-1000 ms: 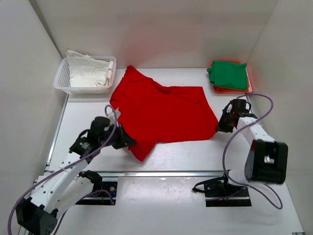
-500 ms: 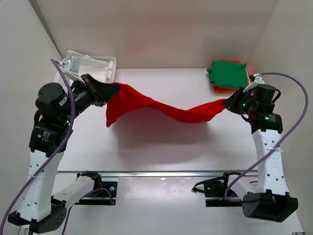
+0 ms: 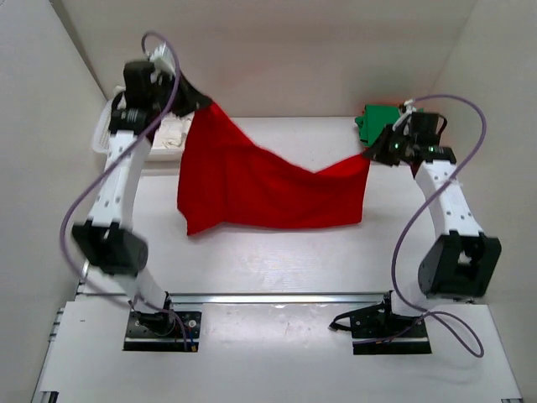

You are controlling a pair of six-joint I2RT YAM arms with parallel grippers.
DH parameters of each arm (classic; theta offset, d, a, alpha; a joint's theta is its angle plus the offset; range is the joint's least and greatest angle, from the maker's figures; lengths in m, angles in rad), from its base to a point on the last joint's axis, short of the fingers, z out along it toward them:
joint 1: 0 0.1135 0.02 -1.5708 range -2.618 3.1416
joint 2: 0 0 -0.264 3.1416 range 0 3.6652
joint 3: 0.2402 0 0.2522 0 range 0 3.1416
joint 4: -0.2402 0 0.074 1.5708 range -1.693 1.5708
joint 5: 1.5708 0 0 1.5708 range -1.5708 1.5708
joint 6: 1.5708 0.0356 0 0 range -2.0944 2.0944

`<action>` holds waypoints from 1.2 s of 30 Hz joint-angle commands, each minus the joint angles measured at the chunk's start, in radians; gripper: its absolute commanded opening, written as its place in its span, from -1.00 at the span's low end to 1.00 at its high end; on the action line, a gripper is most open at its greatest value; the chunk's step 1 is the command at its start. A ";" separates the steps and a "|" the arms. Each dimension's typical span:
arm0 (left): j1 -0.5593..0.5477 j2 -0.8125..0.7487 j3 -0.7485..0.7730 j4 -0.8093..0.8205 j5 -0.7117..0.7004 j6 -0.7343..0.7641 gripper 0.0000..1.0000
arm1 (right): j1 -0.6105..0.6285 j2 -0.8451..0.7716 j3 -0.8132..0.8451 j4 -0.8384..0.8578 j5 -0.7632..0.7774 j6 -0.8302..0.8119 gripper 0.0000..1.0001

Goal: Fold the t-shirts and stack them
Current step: Flatten out the tshirt

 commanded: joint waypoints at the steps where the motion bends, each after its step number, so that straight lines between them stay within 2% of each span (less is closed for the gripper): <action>1: 0.047 0.216 0.511 0.013 0.065 0.005 -1.00 | -0.018 0.084 0.292 0.165 -0.051 0.025 -0.98; 2: 0.088 0.218 0.513 0.061 0.089 -0.089 -1.00 | -0.027 0.141 0.357 0.124 -0.074 0.028 -0.98; 3: 0.100 0.200 0.494 0.191 0.137 -0.140 -1.00 | -0.030 0.166 0.483 0.073 -0.080 0.037 -0.99; 4: 0.154 0.208 0.506 0.248 0.161 -0.220 -1.00 | -0.031 0.210 0.609 0.036 -0.090 0.030 -0.99; 6: 0.197 0.212 0.559 0.297 0.220 -0.282 -1.00 | -0.046 0.252 0.755 -0.022 -0.107 0.042 -1.00; 7: 0.224 0.180 0.527 0.339 0.241 -0.309 -1.00 | -0.063 0.262 0.808 -0.032 -0.128 0.051 -1.00; 9: 0.249 0.119 0.499 0.347 0.251 -0.308 -1.00 | -0.081 0.229 0.795 -0.015 -0.142 0.056 -1.00; 13: 0.203 0.012 0.403 0.289 0.231 -0.236 -1.00 | -0.135 0.070 0.501 0.105 -0.182 0.099 -1.00; 16: 0.151 -0.065 0.249 0.272 0.219 -0.187 -1.00 | -0.159 -0.006 0.320 0.155 -0.203 0.093 -0.99; 19: 0.116 -0.194 0.051 0.241 0.179 -0.100 -1.00 | -0.172 -0.081 0.134 0.194 -0.203 0.076 -1.00; 21: 0.131 -0.298 -0.085 0.235 0.169 -0.078 -1.00 | -0.169 -0.124 0.046 0.194 -0.205 0.067 -1.00; 24: 0.127 -0.506 -0.375 0.212 0.117 -0.038 -1.00 | -0.173 -0.222 -0.104 0.195 -0.206 0.039 -1.00; 26: 0.027 -0.677 -0.528 0.163 0.051 -0.015 -1.00 | -0.173 -0.273 -0.216 0.184 -0.214 0.030 -1.00; 30: -0.128 -0.895 -0.920 0.094 -0.094 -0.045 -1.00 | -0.120 -0.409 -0.394 0.129 -0.145 0.007 -1.00; 33: -0.182 -1.012 -1.116 0.069 -0.104 -0.116 -1.00 | -0.086 -0.516 -0.529 0.071 -0.078 0.011 -1.00; 36: -0.229 -1.231 -1.240 0.100 -0.117 -0.228 -1.00 | -0.078 -0.605 -0.612 -0.019 -0.012 0.025 -1.00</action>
